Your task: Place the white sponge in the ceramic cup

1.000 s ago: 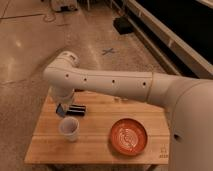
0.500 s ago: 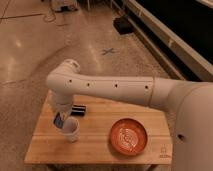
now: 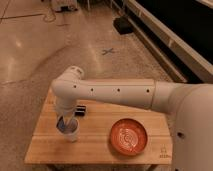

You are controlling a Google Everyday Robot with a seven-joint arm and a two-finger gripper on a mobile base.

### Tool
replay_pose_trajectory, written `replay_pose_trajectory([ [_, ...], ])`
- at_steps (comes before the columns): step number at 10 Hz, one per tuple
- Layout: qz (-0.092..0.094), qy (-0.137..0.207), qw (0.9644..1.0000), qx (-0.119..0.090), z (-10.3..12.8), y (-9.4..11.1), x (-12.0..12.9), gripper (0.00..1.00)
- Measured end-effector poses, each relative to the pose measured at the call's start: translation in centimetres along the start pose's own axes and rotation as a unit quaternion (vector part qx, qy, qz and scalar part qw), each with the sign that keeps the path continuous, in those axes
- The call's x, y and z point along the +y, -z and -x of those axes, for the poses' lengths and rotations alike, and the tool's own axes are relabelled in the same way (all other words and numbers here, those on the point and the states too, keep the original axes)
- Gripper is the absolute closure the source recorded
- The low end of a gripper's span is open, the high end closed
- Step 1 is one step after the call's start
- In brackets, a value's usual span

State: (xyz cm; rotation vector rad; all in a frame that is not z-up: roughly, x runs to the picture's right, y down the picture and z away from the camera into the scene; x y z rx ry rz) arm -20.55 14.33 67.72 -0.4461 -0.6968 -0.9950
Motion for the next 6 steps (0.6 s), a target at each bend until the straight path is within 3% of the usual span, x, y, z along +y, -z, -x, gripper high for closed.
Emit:
replay_pose_trajectory([
  [2, 0.0, -0.004, 1.0, 0.003, -0.32, -0.71, -0.15, 0.58],
  [6, 0.001, -0.005, 1.0, 0.006, -0.92, -0.81, -0.08, 0.35],
])
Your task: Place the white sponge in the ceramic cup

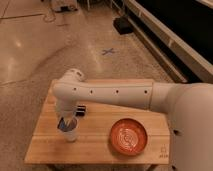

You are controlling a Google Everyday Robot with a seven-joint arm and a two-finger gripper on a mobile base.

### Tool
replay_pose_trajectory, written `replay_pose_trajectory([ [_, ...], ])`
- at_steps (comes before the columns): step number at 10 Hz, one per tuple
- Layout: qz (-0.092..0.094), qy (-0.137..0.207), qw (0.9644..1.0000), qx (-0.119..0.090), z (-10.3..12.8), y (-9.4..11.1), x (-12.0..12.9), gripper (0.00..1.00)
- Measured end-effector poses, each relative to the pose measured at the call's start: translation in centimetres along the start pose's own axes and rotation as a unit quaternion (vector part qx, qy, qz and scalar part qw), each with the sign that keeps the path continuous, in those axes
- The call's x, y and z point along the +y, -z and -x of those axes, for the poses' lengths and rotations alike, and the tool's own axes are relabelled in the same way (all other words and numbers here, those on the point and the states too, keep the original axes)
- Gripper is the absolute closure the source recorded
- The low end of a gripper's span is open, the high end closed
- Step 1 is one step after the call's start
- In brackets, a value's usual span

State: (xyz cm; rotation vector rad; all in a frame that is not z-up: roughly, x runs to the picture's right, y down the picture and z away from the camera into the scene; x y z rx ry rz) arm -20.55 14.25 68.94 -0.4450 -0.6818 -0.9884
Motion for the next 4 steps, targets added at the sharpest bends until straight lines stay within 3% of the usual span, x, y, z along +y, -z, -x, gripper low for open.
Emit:
replay_pose_trajectory([
  [4, 0.0, 0.0, 1.0, 0.003, -0.47, 0.21, -0.18, 0.34],
])
